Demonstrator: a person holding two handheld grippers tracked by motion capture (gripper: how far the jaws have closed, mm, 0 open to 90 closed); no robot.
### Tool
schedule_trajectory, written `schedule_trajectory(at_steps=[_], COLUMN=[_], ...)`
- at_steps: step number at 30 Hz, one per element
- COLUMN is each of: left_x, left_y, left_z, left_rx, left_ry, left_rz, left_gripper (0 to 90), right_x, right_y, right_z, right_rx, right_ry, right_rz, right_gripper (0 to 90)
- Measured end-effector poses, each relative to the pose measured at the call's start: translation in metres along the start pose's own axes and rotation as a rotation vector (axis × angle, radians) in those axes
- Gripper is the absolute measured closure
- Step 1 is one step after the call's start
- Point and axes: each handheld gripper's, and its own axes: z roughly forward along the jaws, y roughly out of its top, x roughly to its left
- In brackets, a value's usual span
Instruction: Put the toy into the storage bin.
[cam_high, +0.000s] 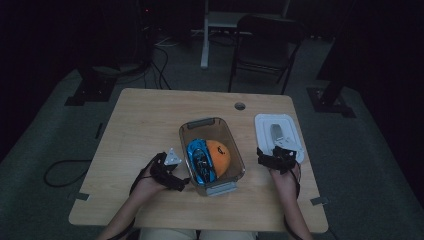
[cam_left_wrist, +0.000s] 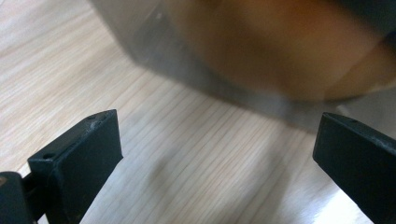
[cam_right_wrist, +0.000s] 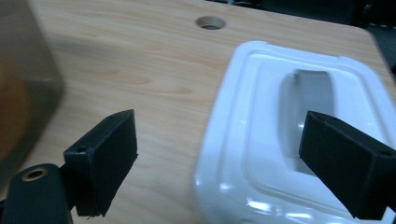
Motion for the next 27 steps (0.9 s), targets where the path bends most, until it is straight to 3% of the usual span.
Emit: schedule_trajectory(at_steps=[4,6,8,11,17,23,24,27], left_x=[0.003,0.003,0.005,0.007,0.009,0.011,0.011,0.010], left_y=[-0.005,-0.007,-0.009,-0.013,-0.022,-0.030,-0.031,-0.033], left_z=[-0.001,-0.002,-0.004,-0.005,-0.007,-0.009,-0.009,-0.009], left_rx=[0.009,0.018,0.016,0.017,0.010,0.017,0.015,0.018], left_ry=[0.011,0.021,0.022,0.028,0.036,0.032,0.035,0.037], left_rz=[-0.010,-0.007,-0.012,-0.023,-0.042,-0.054,-0.053,-0.058], left_gripper=[1.8,1.8,1.8,1.8,1.8,1.8,1.8,1.8], right_x=[-0.013,-0.018,-0.023,-0.031,-0.047,-0.056,-0.057,-0.060], right_y=[0.002,0.001,0.000,0.001,0.004,0.003,0.003,-0.001], right_z=[0.006,0.006,0.008,0.015,0.034,0.045,0.047,0.051], right_rx=[0.020,0.009,0.014,0.043,0.097,0.133,0.148,0.178], right_ry=[-0.039,-0.083,-0.124,-0.139,-0.104,-0.095,-0.085,-0.090], right_rz=[0.028,0.040,0.057,0.064,0.082,0.100,0.112,0.122], right_gripper=[11.6,19.0,19.7,26.3,34.7,45.4,51.9,54.6])
